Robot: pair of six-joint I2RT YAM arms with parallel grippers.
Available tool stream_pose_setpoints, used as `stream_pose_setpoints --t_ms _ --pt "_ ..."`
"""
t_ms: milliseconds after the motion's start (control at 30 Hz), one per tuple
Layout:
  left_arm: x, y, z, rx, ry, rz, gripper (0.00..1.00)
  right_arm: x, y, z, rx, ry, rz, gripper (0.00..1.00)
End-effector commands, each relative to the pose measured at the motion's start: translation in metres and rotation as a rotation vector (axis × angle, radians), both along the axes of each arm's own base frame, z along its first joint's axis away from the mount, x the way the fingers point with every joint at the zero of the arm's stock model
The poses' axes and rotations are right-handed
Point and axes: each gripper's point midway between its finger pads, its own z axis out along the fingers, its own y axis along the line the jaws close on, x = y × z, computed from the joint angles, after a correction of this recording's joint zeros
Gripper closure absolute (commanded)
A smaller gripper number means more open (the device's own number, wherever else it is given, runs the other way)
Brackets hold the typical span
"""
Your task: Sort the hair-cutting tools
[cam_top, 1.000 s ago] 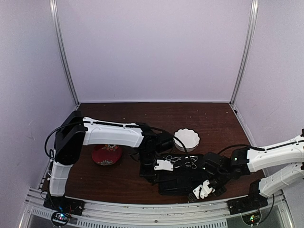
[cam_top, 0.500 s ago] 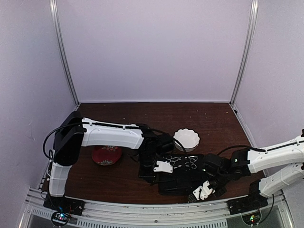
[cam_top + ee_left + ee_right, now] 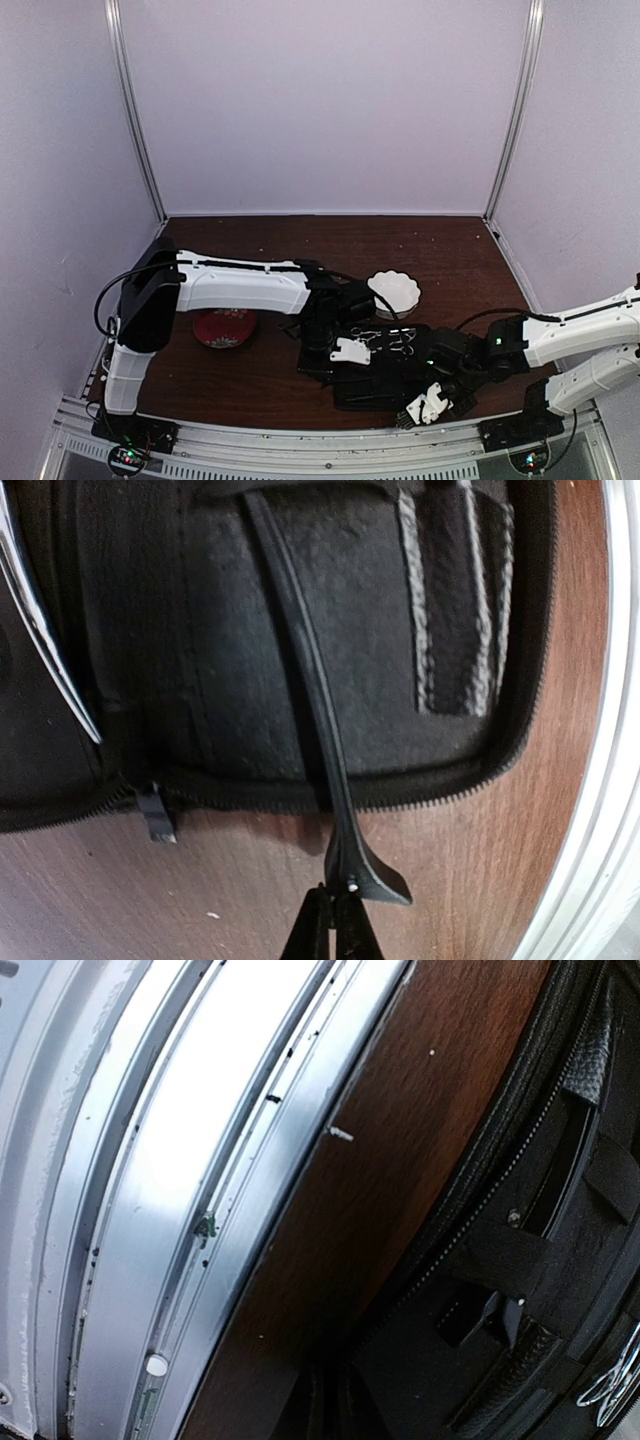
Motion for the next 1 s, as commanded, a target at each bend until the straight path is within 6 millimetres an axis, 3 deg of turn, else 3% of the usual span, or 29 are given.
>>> stream_pose_setpoints --t_ms 0,433,600,967 --pt "0.002 -0.013 -0.002 -0.009 0.001 -0.035 1.00 0.020 0.000 -0.010 -0.014 -0.119 -0.015 0.96" --pt "0.000 -0.072 -0.006 -0.123 0.027 -0.121 1.00 0.021 0.001 -0.014 -0.016 -0.133 -0.016 0.97" --pt "-0.009 -0.087 -0.009 -0.174 0.048 -0.154 1.00 0.021 0.002 -0.015 -0.015 -0.133 -0.016 0.96" --pt "-0.002 -0.114 -0.011 -0.238 0.038 -0.123 1.00 0.026 0.007 -0.012 0.009 -0.153 -0.030 0.96"
